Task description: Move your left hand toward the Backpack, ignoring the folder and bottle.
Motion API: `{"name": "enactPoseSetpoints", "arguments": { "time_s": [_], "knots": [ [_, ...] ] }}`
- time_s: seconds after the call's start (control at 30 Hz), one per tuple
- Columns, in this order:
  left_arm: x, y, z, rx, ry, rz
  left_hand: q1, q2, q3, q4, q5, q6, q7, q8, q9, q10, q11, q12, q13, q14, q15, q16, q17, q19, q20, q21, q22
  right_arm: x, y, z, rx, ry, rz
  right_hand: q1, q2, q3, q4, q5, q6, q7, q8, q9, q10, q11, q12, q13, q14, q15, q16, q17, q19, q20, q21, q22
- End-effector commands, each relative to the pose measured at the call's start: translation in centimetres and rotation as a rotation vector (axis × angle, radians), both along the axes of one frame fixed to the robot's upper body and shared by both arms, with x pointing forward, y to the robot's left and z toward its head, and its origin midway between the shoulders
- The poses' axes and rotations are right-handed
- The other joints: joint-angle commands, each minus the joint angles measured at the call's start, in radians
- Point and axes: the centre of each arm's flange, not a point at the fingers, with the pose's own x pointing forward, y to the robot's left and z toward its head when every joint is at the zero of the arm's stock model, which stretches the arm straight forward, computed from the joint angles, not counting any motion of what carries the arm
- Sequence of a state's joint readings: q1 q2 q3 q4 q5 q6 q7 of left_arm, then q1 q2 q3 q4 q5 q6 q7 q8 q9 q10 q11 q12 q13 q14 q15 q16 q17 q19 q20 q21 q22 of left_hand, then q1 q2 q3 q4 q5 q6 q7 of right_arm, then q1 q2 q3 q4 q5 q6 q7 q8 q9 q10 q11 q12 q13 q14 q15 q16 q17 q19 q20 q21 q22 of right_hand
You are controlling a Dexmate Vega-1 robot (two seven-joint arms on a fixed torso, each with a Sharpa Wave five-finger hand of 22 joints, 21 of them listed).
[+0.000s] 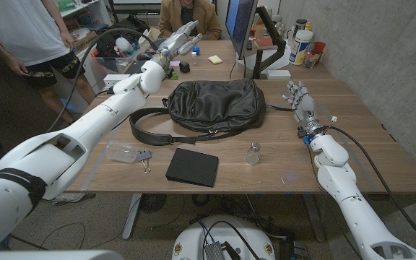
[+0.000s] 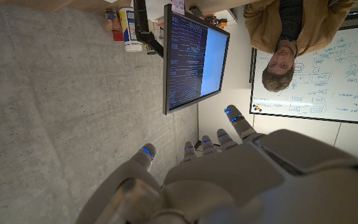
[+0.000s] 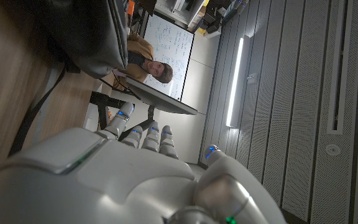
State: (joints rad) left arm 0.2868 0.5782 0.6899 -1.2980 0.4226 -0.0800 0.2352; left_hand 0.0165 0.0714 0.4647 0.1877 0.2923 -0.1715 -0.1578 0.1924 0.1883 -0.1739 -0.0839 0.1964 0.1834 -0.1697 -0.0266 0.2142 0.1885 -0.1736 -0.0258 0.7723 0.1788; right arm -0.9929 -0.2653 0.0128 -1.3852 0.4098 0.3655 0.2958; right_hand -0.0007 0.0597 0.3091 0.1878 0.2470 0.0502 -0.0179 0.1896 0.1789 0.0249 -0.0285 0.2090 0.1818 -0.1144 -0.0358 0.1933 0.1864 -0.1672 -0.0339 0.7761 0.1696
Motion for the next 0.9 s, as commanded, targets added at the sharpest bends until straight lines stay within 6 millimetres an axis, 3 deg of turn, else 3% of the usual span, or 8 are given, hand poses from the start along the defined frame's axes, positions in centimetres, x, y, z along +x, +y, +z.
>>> {"name": "enactPoseSetpoints", "arguments": {
  "time_s": [0.03,0.4,0.9],
  "knots": [
    [-0.20,-0.93,0.01,0.040,-0.004,0.027,0.011,0.107,0.006,0.002,0.005,-0.063,-0.012,-0.005,0.004,-0.080,-0.007,-0.005,0.005,-0.059,-0.030,-0.001,0.002,-0.050,-0.008,0.000,0.004,-0.41,-0.34,-0.17,0.002,-0.008,0.000,-0.001,0.123,-0.003,0.002,0.008,0.005,0.002,0.002,0.005,0.004,-0.001,0.002,0.003,0.001,-0.034,0.004,0.000,-0.064,-0.085,-0.005,0.006],
    [0.04,-1.63,-0.42,0.073,0.012,0.051,0.010,0.105,0.005,0.003,0.010,-0.081,-0.055,-0.009,0.004,-0.095,-0.011,-0.008,0.005,-0.074,-0.032,-0.007,0.003,-0.067,0.001,-0.009,0.005,-0.67,-0.73,-0.49,0.005,-0.009,-0.003,-0.001,0.123,-0.003,0.002,0.008,0.005,0.003,0.001,0.005,0.004,0.000,0.002,0.003,0.001,-0.034,0.004,0.000,-0.063,-0.086,-0.008,0.006],
    [0.65,-1.55,-0.57,0.097,0.041,0.070,0.009,0.099,0.002,0.001,0.013,-0.092,-0.063,-0.010,0.004,-0.106,-0.012,-0.009,0.005,-0.087,-0.032,-0.010,0.004,-0.075,0.019,-0.015,0.005,-0.41,-0.51,-0.49,0.002,-0.004,-0.002,-0.001,0.123,-0.003,0.002,0.009,0.005,0.003,0.001,0.005,0.004,0.000,0.001,0.003,0.001,-0.035,0.004,0.000,-0.062,-0.087,-0.012,0.006]
  ]
}}
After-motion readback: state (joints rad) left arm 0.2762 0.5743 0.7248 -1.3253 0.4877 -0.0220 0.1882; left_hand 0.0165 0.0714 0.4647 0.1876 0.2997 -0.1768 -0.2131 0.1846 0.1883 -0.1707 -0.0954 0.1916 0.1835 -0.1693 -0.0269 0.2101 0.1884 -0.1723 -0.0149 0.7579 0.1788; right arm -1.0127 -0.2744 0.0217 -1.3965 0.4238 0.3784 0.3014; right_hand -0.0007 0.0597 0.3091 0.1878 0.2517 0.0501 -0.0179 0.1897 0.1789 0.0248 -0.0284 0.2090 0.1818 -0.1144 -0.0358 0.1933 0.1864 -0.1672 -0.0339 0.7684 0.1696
